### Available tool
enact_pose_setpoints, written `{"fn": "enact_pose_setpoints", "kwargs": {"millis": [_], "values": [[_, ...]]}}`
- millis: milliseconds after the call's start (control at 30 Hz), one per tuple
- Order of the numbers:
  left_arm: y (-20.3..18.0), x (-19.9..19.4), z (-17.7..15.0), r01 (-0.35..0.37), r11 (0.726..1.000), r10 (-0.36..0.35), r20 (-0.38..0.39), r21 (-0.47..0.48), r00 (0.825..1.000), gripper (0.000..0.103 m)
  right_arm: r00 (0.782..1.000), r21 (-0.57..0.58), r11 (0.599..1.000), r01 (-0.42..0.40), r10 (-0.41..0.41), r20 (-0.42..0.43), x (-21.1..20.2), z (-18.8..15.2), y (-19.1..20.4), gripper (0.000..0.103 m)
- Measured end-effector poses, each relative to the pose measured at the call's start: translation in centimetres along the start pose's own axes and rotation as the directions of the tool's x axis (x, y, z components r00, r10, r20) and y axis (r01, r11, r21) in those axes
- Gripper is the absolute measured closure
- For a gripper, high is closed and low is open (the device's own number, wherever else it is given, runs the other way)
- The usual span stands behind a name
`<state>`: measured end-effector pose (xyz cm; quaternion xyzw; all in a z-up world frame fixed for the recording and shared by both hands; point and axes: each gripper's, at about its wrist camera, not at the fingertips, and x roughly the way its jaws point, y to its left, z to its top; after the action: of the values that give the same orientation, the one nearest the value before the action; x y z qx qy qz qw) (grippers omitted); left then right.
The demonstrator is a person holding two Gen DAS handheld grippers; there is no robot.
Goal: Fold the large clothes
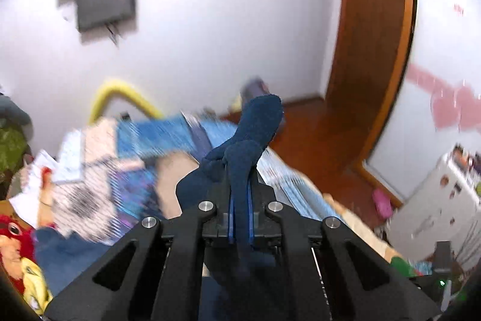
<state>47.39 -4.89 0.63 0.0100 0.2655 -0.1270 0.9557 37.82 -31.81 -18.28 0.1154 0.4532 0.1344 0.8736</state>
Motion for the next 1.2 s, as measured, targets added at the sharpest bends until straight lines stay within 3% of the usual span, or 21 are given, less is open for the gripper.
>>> {"fn": "enact_pose_setpoints", "kwargs": {"millis": [100,167,267,367,467,667,733,800,967,1033,1100,1200], "values": [[3.5,-2.8,0.3,-0.045,0.999,0.045,0.061,-0.005,0.997,0.097,0.999,-0.011,0.999,-0.041,0.042,0.022,0.6,1.8,1.9,0.096],[6.1,-3.8,-1.2,-0.087,0.996,0.088,0.060,-0.014,0.994,0.097,0.998,-0.020,0.998,-0.052,0.052,0.017,1.4,2.6,2.9,0.096],[9.7,-3.4,-4.6,-0.113,0.993,0.113,0.000,-0.040,0.994,0.097,0.998,-0.030,0.998,-0.061,0.060,-0.032,4.3,3.4,4.5,0.096],[13.2,-2.6,-9.6,-0.122,0.990,0.115,-0.090,-0.072,0.989,0.097,0.992,-0.053,0.999,0.003,-0.010,-0.124,8.1,3.2,5.2,0.096],[16.7,-1.1,-15.0,-0.137,0.982,0.108,-0.205,-0.129,0.973,0.097,0.980,-0.080,0.995,0.051,-0.065,-0.189,10.8,2.1,5.2,0.096],[20.8,2.0,-24.7,-0.196,0.965,0.109,-0.416,-0.172,0.903,0.096,0.980,-0.124,0.988,0.089,-0.109,-0.169,11.0,1.6,6.0,0.096],[21.5,1.6,-26.9,-0.211,0.958,0.109,-0.434,-0.194,0.894,0.092,0.974,-0.158,0.981,0.117,-0.144,-0.173,11.2,1.6,6.6,0.096],[22.7,1.0,-28.7,-0.206,0.946,0.079,-0.440,-0.250,0.895,0.080,0.971,-0.189,0.972,0.140,-0.173,-0.168,11.4,1.4,7.2,0.096],[24.0,-0.9,-30.7,-0.236,0.930,0.086,-0.460,-0.280,0.884,0.060,0.961,-0.253,0.948,0.192,-0.234,-0.147,11.6,1.1,7.8,0.096],[24.1,-2.0,-30.9,-0.236,0.935,0.087,-0.471,-0.266,0.878,0.057,0.957,-0.256,0.946,0.200,-0.245,-0.154,11.5,1.3,8.0,0.096],[23.8,-2.8,-30.5,-0.233,0.942,0.094,-0.475,-0.243,0.875,0.056,0.960,-0.242,0.952,0.185,-0.228,-0.165,11.0,1.7,8.2,0.096],[23.2,-4.5,-29.0,-0.250,0.950,0.145,-0.448,-0.185,0.882,0.053,0.981,-0.231,0.968,0.097,-0.133,-0.144,9.6,2.8,9.1,0.096]]}}
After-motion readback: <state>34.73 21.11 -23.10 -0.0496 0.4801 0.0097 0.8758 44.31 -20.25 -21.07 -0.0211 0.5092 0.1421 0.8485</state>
